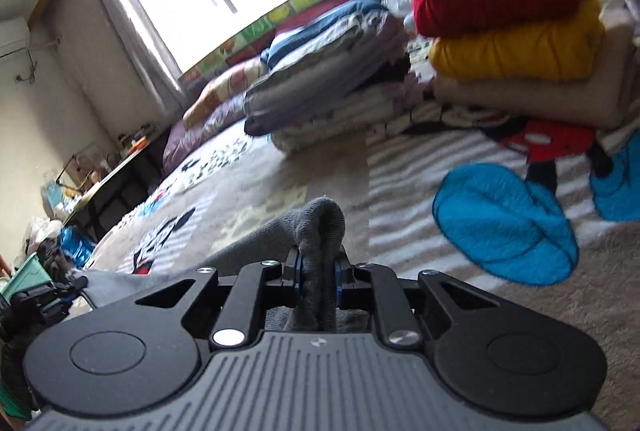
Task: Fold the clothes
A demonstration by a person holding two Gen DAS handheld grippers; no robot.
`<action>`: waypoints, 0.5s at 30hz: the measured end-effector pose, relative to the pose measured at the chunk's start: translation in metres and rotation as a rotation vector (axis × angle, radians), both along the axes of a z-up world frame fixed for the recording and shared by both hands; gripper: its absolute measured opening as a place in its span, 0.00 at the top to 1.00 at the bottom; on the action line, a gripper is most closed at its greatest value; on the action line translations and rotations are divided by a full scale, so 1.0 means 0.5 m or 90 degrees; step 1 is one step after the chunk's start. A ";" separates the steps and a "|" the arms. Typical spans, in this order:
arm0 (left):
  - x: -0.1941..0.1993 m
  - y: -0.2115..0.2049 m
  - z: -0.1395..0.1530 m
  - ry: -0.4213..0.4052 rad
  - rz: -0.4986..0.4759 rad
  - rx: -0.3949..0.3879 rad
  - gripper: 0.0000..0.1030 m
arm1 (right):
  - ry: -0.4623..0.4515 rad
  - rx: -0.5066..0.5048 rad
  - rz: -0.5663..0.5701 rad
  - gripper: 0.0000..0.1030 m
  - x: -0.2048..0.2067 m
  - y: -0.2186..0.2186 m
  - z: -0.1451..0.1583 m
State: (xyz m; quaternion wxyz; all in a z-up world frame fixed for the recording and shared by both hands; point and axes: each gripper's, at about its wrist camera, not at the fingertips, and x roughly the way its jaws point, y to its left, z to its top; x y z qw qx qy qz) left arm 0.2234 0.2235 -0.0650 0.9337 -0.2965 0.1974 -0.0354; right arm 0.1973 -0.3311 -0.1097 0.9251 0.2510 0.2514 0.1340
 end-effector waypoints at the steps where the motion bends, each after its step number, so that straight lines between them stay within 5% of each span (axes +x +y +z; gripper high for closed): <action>1: 0.011 0.003 -0.018 0.035 0.002 0.004 0.92 | 0.005 -0.004 -0.005 0.84 0.003 0.000 -0.005; 5: 0.025 0.009 -0.053 0.103 -0.001 0.002 0.91 | 0.037 -0.015 0.000 0.84 0.015 0.001 -0.027; 7: 0.019 0.005 -0.039 0.099 0.003 0.024 0.78 | 0.041 -0.026 0.017 0.83 0.015 0.001 -0.025; 9: 0.013 -0.001 -0.025 0.100 0.022 0.067 0.65 | 0.036 -0.037 0.036 0.82 0.012 -0.001 -0.015; 15: 0.008 -0.028 0.025 0.097 0.016 0.194 0.62 | 0.038 -0.075 0.053 0.67 0.013 -0.014 0.004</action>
